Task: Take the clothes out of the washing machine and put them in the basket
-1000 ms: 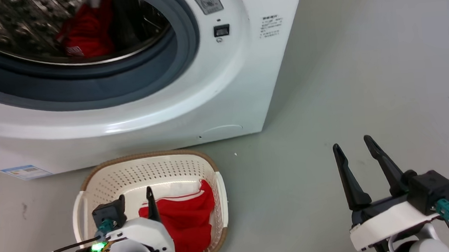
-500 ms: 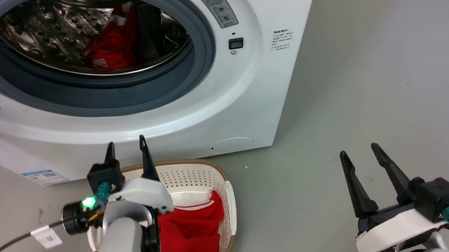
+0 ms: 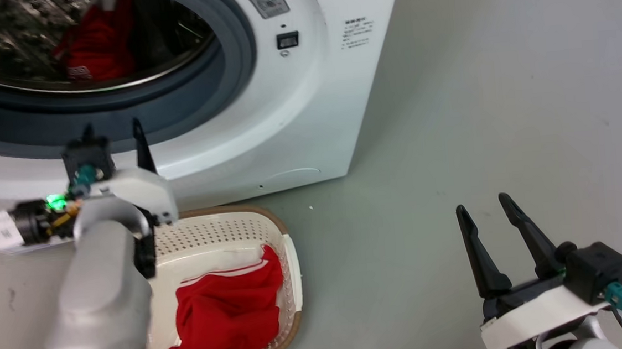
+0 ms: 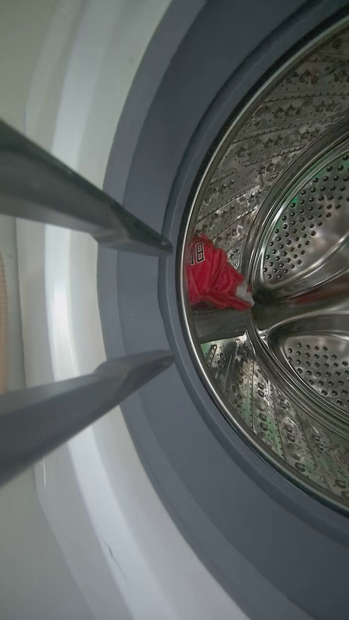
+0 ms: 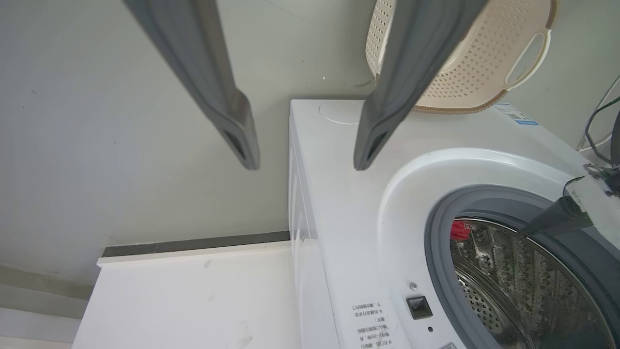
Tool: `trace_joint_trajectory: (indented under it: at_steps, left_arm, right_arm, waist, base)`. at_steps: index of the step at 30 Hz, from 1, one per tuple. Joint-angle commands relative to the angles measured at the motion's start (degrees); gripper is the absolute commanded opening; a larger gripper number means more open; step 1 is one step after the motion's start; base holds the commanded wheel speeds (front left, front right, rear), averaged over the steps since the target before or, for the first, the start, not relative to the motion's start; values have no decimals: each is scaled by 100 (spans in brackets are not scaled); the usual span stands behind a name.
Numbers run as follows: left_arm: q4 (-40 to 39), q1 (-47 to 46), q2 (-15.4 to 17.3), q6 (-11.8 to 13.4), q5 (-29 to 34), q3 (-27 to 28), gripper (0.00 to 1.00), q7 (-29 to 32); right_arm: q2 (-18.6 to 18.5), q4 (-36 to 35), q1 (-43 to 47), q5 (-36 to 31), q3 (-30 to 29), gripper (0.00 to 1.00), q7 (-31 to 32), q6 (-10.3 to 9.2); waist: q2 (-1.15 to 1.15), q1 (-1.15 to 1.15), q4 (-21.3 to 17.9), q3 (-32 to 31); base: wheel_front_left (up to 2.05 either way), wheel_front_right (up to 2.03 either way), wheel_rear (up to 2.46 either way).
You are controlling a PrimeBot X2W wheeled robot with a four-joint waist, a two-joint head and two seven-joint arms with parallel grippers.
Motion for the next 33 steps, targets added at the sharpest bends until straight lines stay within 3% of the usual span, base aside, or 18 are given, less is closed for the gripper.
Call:
trace_joint_trajectory:
  at_steps: [1,8,19,33]
  left_arm:
    - [179,-288,120,-21,47,-24,100,-17]
    - [924,-1329,614,-71,196,-85,100,134]
    - [1497,-3174,1478,-256,580,-430,100,974]
    - [1900,-5084,2536,-964,1358,-1241,100,3260]
  right_arm:
    - [9,34,-114,37,26,100,-59,-4]
    - [10,174,-349,194,208,100,-229,-4]
    - [12,479,-776,522,652,100,-532,-4]
    - [13,759,-1174,852,1194,100,-730,-4]
  waist:
    - [0,0,-204,232]
    - [0,0,-551,695]
    - [0,0,-1125,1595]
    - [0,0,-1636,2411]
  base:
    - [0,0,0]
    - [0,0,0]
    - [0,0,0]
    - [0,0,0]
